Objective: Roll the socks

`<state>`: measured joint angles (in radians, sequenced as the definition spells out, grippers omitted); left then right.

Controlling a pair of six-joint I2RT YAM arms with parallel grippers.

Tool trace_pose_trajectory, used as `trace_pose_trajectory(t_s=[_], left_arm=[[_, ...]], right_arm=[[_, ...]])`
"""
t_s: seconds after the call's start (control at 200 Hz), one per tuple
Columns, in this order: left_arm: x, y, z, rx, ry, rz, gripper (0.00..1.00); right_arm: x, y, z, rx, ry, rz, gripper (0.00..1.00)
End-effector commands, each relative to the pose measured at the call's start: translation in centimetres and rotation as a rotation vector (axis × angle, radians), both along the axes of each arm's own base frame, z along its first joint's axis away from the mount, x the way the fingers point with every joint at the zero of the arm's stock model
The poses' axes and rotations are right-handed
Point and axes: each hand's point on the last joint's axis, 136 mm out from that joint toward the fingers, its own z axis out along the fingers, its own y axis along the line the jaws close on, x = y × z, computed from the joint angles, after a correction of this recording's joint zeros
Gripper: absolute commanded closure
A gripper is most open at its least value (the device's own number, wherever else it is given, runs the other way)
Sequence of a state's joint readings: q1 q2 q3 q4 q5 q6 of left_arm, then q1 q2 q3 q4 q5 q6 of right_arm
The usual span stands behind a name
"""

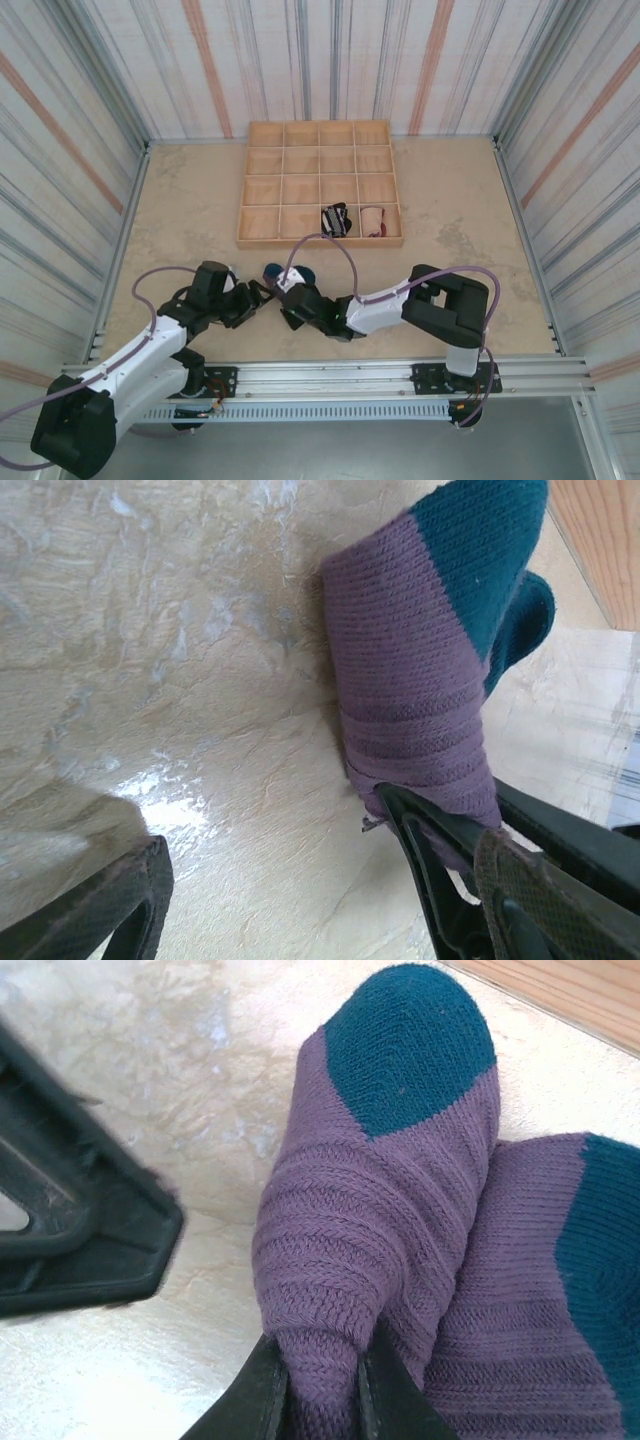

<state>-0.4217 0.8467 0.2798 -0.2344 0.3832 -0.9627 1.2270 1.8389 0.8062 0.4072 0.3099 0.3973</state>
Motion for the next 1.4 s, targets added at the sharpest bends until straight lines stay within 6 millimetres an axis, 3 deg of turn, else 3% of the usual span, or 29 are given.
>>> trace_pose_trajectory(t_s=[0.0,0.326,0.621,0.786,0.987,1.398], left_arm=[[0.0,0.0,0.2,-0.006,-0.008,-0.015,0.20],[2.6,-0.9,1.6,-0.033,-0.123,-0.025,0.29],[4.4,-2.5,1.3,-0.034,-0.134,-0.057,0.35],[5.1,-3.3,1.0,-0.014,-0.167,-0.053,0.36],[6.0,-2.8,0.4,0.018,-0.186,0.005,0.38],[7.3,-5.2,-0.9,0.011,-0.184,-0.002,0.46]], right_arm=[[-3.5,-5.4,-7.7,-0.130,0.377,0.026,1.00],[-3.0,-6.0,-6.8,0.240,0.739,-0.088,1.00],[-2.7,-6.8,-8.9,0.377,0.983,-0.251,1.00],[-2.6,-8.0,-10.3,0.396,1.018,-0.340,1.00],[-2.8,-9.6,-11.1,0.384,1.057,-0.451,1.00],[-2.1,-9.8,-10.9,0.369,1.034,-0.496,1.00]])
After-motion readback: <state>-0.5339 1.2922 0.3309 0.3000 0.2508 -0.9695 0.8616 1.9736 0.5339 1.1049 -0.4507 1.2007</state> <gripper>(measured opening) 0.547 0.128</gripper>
